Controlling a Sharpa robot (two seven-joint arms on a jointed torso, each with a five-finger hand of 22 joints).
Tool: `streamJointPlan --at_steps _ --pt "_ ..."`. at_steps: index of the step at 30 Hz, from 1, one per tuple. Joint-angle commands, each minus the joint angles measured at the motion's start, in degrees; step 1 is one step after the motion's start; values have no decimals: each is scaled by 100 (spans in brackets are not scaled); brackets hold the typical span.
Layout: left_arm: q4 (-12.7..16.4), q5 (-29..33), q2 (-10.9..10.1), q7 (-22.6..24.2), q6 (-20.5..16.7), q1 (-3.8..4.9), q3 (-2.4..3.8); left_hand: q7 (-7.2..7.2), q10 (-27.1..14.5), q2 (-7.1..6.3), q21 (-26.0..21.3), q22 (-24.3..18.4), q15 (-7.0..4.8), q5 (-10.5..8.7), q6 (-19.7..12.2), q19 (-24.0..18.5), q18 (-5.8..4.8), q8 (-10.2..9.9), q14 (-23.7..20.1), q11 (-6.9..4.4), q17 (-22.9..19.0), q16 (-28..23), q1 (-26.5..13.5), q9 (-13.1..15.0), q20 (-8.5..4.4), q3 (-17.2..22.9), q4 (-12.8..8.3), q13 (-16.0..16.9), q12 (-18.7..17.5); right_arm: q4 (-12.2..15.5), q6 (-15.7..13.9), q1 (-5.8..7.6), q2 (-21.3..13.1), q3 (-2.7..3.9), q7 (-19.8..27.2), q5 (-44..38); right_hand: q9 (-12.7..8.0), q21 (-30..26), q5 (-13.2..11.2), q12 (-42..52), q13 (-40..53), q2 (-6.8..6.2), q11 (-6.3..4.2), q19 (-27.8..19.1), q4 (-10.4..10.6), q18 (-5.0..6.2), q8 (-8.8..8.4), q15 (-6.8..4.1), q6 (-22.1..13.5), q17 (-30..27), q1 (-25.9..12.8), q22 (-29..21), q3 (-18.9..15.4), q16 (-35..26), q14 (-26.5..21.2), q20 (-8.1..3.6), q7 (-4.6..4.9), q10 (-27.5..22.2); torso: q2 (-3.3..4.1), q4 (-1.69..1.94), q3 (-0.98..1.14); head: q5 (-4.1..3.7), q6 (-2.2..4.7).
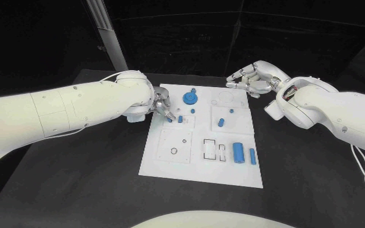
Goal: Assemble the parts on the task board
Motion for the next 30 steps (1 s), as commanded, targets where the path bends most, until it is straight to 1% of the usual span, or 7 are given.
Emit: streamJointPlan --at_steps 1,6,11,21,26,28,30 --pt "-36 53 43 -82 115 -12 -10 13 3 -39 41 284 -47 0 46 166 -22 -8 606 7 1509 18 -135 4 -46 -46 76 7 22 17 13 11 -4 3 53 -9 8 -28 34 27 -6 28 -13 -30 -8 58 36 -5 -34 -11 5 -11 -35 -29 166 -2 2 -12 -2 -2 3 -9 -5" --pt "-94 56 80 -126 154 -12 -12 8 2 -52 51 299 -51 0 60 172 -25 -5 606 3 1509 18 -204 12 -51 -74 117 2 19 31 10 11 -9 3 54 -9 8 -26 34 26 -7 28 -13 -28 -7 58 36 -5 -34 -15 4 -7 -36 -33 165 -2 2 -12 -2 0 -5 -23 -10" --pt "-139 56 108 -154 175 -12 -13 5 0 -67 52 303 -55 0 68 173 -26 -2 606 1 1509 18 -245 18 -54 -95 140 -2 16 36 6 11 -12 3 52 -9 8 -26 34 26 -7 28 -13 -28 -7 58 36 -5 -34 -15 4 -7 -36 -33 165 -2 2 -12 -3 -3 -1 -22 -23" --pt "-227 57 134 -194 143 -11 -14 17 -14 -139 46 307 -53 -6 91 171 -26 -2 606 9 1509 18 -542 45 -58 -301 352 -36 -10 44 -5 12 -20 3 48 -9 7 -45 33 9 -25 31 -12 -45 4 64 36 -5 -37 -34 -8 -41 -47 -48 161 -2 3 -24 -6 4 -8 -34 -14" --pt "-232 113 118 -171 13 -11 -14 48 -66 -333 6 270 -40 -24 45 155 -17 -22 606 33 1509 18 -882 64 -50 -760 594 -109 -63 47 -12 12 -28 3 49 -9 6 -61 32 -2 -37 32 -11 -62 13 70 35 -4 -41 -43 -17 -72 -55 -57 158 -2 5 -33 -7 6 -7 -39 -1" --pt "-224 203 100 -147 -83 -11 -13 66 -127 -352 -27 235 -35 -17 -39 142 -8 -58 606 46 1509 18 -946 60 -48 -933 678 -199 -127 48 -14 12 -30 3 50 -9 6 -61 32 -2 -37 32 -11 -62 13 70 35 -4 -41 -43 -17 -72 -55 -57 158 -2 5 -33 -8 6 -7 -44 3" --pt "-205 332 63 -74 -262 -11 -13 128 -302 -371 -82 177 -3 -15 -242 121 4 -160 606 96 1509 18 -976 24 -31 -1192 783 -467 -322 48 -17 12 -35 3 50 -9 6 -63 32 -3 -38 32 -11 -63 14 70 35 -4 -41 -45 -17 -74 -56 -58 158 -2 5 -34 -10 5 -7 -45 17"
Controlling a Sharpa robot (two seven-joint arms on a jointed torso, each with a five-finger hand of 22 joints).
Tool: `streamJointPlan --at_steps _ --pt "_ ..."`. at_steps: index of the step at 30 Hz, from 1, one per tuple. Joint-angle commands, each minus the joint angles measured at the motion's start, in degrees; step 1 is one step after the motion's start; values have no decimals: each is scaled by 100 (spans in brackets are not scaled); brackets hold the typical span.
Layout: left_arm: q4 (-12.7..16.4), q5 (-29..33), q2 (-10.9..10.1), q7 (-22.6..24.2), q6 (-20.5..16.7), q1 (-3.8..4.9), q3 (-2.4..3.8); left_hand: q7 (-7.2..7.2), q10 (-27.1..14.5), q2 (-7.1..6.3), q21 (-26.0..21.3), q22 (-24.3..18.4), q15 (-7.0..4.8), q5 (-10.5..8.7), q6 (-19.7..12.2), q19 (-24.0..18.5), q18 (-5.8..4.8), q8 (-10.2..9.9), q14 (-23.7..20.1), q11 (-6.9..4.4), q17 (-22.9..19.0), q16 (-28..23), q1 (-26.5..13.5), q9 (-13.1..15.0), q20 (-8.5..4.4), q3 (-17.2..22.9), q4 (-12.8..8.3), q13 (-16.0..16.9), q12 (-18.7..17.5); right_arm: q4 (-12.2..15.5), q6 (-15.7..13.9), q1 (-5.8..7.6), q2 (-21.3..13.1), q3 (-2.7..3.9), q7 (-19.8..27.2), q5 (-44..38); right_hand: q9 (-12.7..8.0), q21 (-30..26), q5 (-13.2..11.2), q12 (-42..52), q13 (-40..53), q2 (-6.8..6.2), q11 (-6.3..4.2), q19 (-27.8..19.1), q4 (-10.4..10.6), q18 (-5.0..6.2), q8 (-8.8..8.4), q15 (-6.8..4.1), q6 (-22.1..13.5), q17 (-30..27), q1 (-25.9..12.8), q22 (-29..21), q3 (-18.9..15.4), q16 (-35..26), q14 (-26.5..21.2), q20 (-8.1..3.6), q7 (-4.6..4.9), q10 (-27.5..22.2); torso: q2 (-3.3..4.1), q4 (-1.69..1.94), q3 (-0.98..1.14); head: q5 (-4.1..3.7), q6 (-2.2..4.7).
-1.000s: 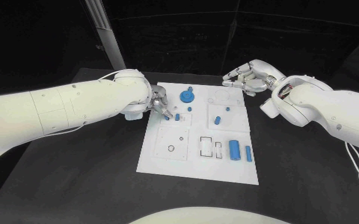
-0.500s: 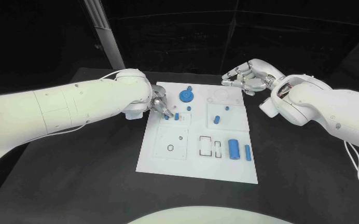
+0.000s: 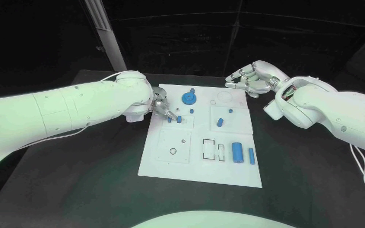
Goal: Assemble the parts on the task board
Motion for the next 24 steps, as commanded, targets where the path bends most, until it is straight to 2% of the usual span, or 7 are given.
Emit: streamJointPlan --at_steps 1,4,7,11,14,20,24 --pt "33 314 -61 119 -399 6 2 69 -227 5 -89 136 41 -16 -231 125 11 -121 585 65 1509 18 -23 -55 12 -297 110 -337 -249 16 -15 11 -10 3 49 -8 8 -44 32 -10 -13 32 -10 -48 2 72 34 -4 -43 -13 -21 -17 -45 -26 156 18 5 -39 -4 2 1 -4 17" --pt "84 581 -140 410 -773 9 3 199 -818 38 -309 -107 146 -12 -558 29 66 -317 585 203 1509 18 78 -168 74 -599 212 -1166 -907 15 -18 11 -18 3 49 -8 8 -45 32 -11 -15 32 -10 -49 3 72 34 -4 -43 -14 -22 -19 -46 -27 156 18 5 -40 -2 6 4 -19 28" --pt "131 961 -221 866 -1184 15 4 344 -1088 128 -615 -437 235 -2 -791 -108 132 -444 573 309 1469 -7 252 -285 182 -810 278 -1285 -1036 16 -23 11 -25 3 48 -8 8 -45 32 -11 -15 32 -10 -49 3 72 34 -4 -43 -14 -22 -19 -46 -27 156 18 5 -40 4 2 2 -23 35" --pt "161 1315 -282 1517 -1596 23 4 500 -1838 304 -3499 -3328 408 61 -950 -1590 701 -424 -535 489 -1013 -1931 688 -400 361 -1016 268 -1602 -1481 10 -29 11 -32 3 47 -8 8 -45 32 -11 -15 32 -10 -49 3 72 34 -4 -43 -14 -22 -19 -46 -27 156 18 5 -40 0 6 0 -40 44" --pt "179 1462 -303 2087 -1849 27 3 612 -2143 386 -4279 -3865 548 75 -1107 -1898 728 -439 -1590 609 -3026 -3904 990 -532 487 -1171 250 -1889 -1732 2 -32 11 -34 3 46 -8 8 -45 32 -11 -15 32 -10 -49 3 72 34 -4 -43 -14 -22 -19 -46 -27 156 18 5 -40 4 3 -4 -42 57" --pt "143 1411 -166 3183 -2113 28 1 795 -2845 604 -5264 -4591 764 80 -1267 -2136 744 -676 -2037 845 -3732 -4847 2117 -962 713 -936 -234 -2514 -2329 -10 -33 11 -22 3 49 -8 8 -45 32 -11 -15 32 -10 -49 3 72 34 -4 -43 -14 -22 -19 -46 -27 156 18 5 -40 6 -6 -4 -84 76" --pt "48 664 26 3626 -2246 18 -12 753 -2833 509 -5378 -4737 716 84 -1084 -1923 755 -965 -1904 830 -3913 -4948 2763 -1299 646 -570 -647 -2973 -2722 -17 -33 11 -8 3 54 -8 7 -46 34 -5 -8 34 -9 -48 10 71 33 -3 -46 -9 -27 -17 -53 -26 156 18 6 -38 14 -11 -7 -100 93"
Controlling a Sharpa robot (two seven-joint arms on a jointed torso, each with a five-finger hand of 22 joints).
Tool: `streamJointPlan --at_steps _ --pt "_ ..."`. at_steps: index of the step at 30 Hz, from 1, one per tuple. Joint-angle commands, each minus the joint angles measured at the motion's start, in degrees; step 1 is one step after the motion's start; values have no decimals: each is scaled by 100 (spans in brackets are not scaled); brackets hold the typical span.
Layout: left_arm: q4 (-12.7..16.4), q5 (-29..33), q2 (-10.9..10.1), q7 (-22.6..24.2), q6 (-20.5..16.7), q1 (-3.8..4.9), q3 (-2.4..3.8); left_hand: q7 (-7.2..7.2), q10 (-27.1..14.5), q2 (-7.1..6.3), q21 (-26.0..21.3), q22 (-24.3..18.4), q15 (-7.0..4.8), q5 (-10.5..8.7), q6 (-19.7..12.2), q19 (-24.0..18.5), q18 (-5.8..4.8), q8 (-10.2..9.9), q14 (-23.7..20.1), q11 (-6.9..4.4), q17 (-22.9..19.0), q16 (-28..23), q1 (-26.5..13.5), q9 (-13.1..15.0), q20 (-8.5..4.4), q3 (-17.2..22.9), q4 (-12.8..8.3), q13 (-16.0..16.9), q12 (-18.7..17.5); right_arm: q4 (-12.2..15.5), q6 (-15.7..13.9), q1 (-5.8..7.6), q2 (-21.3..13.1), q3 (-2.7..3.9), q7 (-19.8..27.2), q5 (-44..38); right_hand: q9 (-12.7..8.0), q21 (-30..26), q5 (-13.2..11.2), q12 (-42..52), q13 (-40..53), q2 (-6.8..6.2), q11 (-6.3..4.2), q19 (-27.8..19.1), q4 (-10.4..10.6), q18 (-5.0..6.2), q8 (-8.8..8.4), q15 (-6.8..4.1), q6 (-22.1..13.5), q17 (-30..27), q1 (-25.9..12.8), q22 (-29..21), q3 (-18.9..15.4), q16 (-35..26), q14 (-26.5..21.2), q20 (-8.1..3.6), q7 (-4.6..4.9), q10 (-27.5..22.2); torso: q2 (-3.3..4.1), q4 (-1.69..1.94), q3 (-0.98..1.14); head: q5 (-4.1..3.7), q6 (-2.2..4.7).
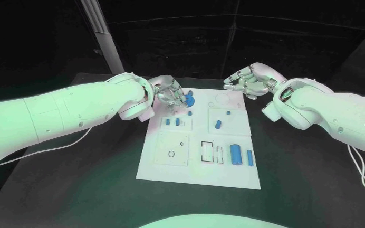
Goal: Assemble the parts on the task board
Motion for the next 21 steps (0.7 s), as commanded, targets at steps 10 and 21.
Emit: streamJointPlan --at_steps 10,21 --pt "-432 -2381 520 1100 -356 -59 -180 -142 563 -472 646 292 -190 9 738 1156 62 -843 1498 -133 1501 2116 60 -868 -207 418 -408 -1168 -870 -8 -22 11 41 3 61 -8 8 -22 37 -6 -1 35 -9 -27 -9 71 33 -3 -47 8 -27 -3 -35 -21 158 -2 6 -39 2 -10 5 -38 14" --pt "-800 -3289 821 806 -60 -169 -208 -235 823 -548 2598 2160 -269 2 1092 1913 -204 -1198 2128 -214 2877 3518 -98 -1166 -304 467 -507 -1605 -1198 -20 -14 11 76 3 67 -8 8 -22 40 0 5 37 -10 -26 -9 70 33 -3 -47 11 -25 -1 -36 -19 159 -2 6 -36 1 -9 9 -47 -9"
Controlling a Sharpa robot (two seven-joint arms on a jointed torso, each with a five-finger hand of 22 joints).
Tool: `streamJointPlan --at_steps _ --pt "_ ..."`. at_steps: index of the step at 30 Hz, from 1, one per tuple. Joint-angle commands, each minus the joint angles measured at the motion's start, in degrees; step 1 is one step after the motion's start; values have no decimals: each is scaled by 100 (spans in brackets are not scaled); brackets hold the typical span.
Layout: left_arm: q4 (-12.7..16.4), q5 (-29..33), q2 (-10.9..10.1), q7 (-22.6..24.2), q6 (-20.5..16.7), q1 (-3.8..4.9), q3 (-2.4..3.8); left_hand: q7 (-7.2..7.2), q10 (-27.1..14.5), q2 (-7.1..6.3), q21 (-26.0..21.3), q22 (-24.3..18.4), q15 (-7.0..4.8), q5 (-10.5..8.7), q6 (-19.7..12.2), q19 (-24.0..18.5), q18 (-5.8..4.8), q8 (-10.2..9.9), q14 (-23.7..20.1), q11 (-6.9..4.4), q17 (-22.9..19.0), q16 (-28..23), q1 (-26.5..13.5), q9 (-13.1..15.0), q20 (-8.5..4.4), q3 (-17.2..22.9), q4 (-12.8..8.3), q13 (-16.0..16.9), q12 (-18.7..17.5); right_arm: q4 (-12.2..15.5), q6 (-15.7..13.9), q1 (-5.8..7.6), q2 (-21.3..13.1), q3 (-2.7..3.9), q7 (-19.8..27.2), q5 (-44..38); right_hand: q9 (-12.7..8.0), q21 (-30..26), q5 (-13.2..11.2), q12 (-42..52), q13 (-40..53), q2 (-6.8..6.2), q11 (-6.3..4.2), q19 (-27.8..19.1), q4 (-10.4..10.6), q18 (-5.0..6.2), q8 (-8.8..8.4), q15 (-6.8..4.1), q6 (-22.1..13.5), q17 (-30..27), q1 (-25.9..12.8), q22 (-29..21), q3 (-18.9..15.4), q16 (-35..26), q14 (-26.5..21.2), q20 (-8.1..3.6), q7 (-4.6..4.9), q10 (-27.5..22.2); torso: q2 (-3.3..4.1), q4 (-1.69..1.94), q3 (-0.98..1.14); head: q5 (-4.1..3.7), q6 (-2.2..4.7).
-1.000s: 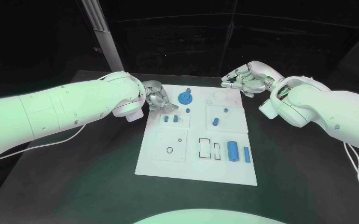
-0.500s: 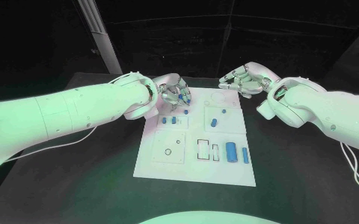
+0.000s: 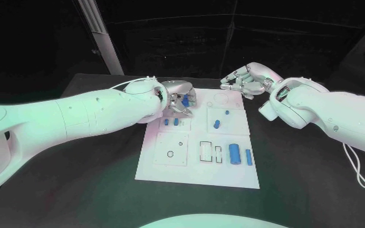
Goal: Assemble the parts on the task board
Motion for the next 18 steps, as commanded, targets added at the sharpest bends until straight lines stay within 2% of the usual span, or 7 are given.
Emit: streamJointPlan --at_steps 1,13,18 --pt "-74 -616 47 -93 183 -8 1 -3 75 22 146 148 -31 3 75 73 -110 -37 158 -4 -75 -18 -61 -23 -4 9 -47 -37 -35 -1 -15 11 6 3 60 -8 9 -22 13 0 4 37 -10 -26 -11 71 33 -3 -47 5 -25 -2 -34 -19 159 -2 6 -35 -2 3 4 -8 -4" --pt "-320 -830 216 -243 301 -85 3 -33 343 122 441 458 -50 9 316 130 -155 -121 170 -23 -216 -26 -19 -89 -26 214 -106 -167 -188 -6 -9 11 26 3 65 -11 9 -22 17 9 13 39 -10 -25 -11 70 34 -3 -47 10 -21 0 -35 -17 160 -2 6 -30 -3 7 -1 -18 -22" --pt "-373 -841 259 -259 356 -110 4 -42 441 120 524 552 -56 4 394 134 -168 -157 170 -31 -244 -15 -36 -111 -29 302 -120 -183 -267 -9 -3 10 34 3 67 -13 9 -22 17 9 13 39 -10 -25 -11 70 34 -3 -47 10 -21 0 -35 -17 160 -2 6 -30 -6 4 2 -16 -33"
